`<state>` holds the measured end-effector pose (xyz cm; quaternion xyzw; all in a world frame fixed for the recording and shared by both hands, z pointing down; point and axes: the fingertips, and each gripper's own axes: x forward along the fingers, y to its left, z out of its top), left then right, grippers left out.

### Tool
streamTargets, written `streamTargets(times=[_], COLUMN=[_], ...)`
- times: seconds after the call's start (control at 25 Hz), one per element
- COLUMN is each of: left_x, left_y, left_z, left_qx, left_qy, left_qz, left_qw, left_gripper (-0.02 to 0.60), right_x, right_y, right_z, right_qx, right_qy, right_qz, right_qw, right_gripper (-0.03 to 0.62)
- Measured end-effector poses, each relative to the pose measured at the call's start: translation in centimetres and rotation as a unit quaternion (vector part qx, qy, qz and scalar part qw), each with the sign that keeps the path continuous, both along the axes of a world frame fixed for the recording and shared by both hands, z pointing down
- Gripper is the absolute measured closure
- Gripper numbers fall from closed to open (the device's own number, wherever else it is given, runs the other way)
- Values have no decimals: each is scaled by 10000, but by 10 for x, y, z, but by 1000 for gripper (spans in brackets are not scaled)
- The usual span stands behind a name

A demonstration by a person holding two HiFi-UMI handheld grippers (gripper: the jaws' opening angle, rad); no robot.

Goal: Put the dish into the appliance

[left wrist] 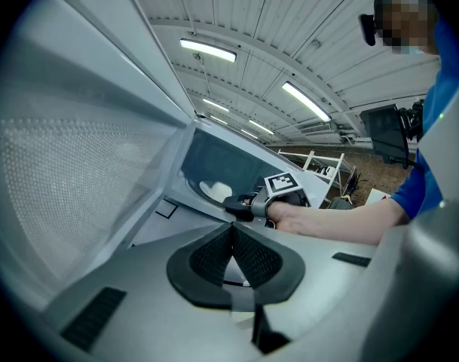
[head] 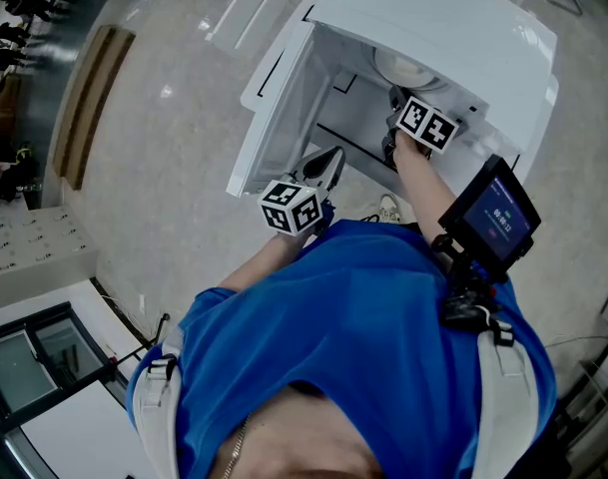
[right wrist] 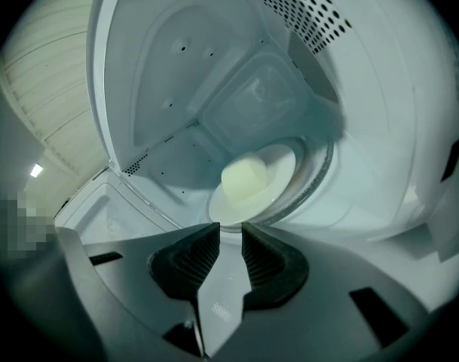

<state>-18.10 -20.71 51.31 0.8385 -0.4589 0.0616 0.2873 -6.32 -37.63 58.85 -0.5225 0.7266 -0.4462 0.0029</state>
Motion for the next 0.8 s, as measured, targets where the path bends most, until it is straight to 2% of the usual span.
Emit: streamTargets(times=[0.2,0.36,0.52,0.8], left_x=[-1,4,4,-1], left_y=[-3,14,24,19], left_z=[4,-9,-16,-9], left_qx=[29,87,138,162], left_qy=[4,11,15,13], left_qz=[23,75,126,145], left_qw=[10000,9999,9998,9998], left_gripper=[575,575,575,575], right_x=[1,4,3,-3], right_y=[0,23,41,54], right_z=[7,-14,-34,-39], right_qx=[40,323,705,1124], right_qy=[243,622,1082,1521], right_qz=[-114,-348,-666,-1043], right_qw=[9996,9969,9894,9764], right_gripper=[502,502,502,502])
